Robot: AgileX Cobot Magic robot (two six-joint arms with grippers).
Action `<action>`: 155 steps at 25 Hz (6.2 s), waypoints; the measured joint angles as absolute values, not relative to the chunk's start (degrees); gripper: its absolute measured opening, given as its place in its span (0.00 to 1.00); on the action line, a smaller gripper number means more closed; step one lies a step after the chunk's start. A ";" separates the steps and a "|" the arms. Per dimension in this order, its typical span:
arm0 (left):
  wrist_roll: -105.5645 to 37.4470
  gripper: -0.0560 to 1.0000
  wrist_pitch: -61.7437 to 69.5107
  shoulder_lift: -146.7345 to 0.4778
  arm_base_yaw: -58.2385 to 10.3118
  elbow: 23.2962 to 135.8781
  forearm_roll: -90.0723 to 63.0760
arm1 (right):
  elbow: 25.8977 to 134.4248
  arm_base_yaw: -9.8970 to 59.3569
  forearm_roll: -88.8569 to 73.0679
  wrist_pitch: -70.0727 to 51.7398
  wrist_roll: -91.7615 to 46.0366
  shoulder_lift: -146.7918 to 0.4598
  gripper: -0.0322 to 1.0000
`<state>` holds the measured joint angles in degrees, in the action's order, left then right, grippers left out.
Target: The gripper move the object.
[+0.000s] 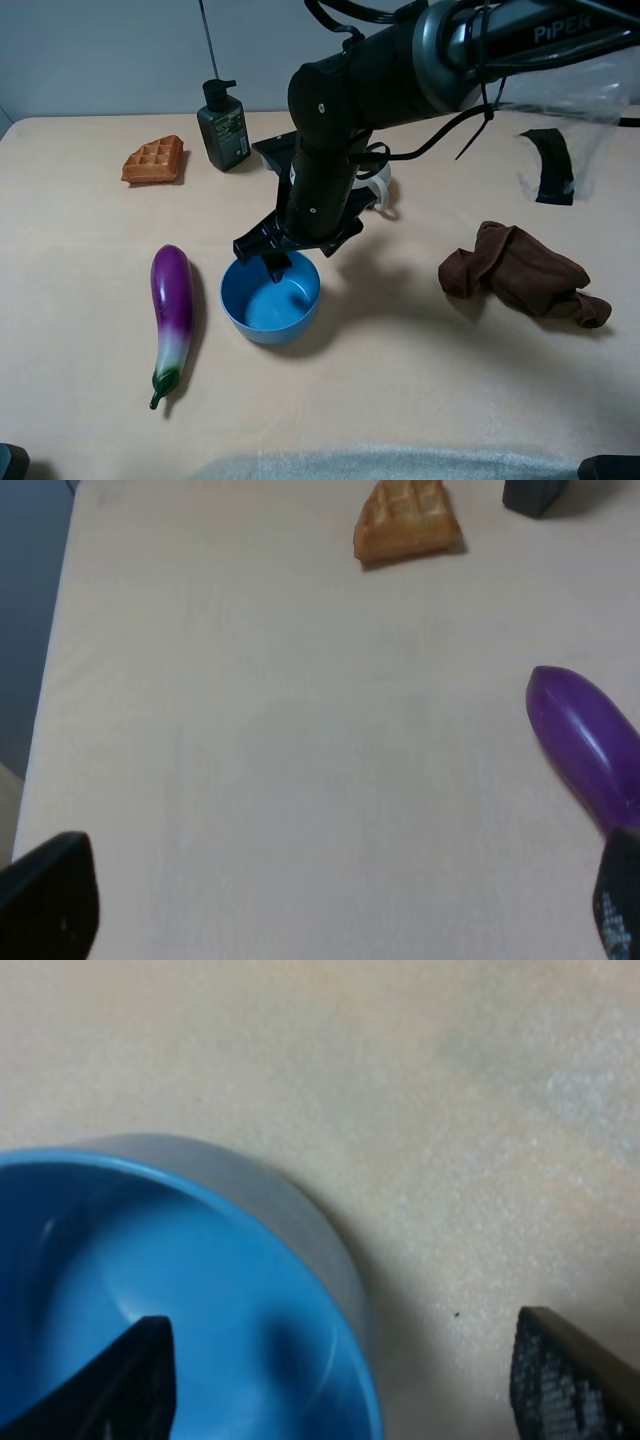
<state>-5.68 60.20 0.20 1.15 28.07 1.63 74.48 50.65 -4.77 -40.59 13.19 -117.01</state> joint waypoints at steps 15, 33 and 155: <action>-5.68 0.99 60.20 0.20 1.15 28.07 1.63 | 74.48 50.65 -6.00 -43.99 13.14 -112.45 0.63; -5.68 0.99 60.20 0.20 1.15 28.07 1.63 | 74.48 50.65 -11.65 -48.44 9.26 -104.43 0.70; -5.68 0.99 60.20 0.20 1.15 28.07 1.79 | 28.24 -2.84 2.37 -58.92 0.73 0.35 0.70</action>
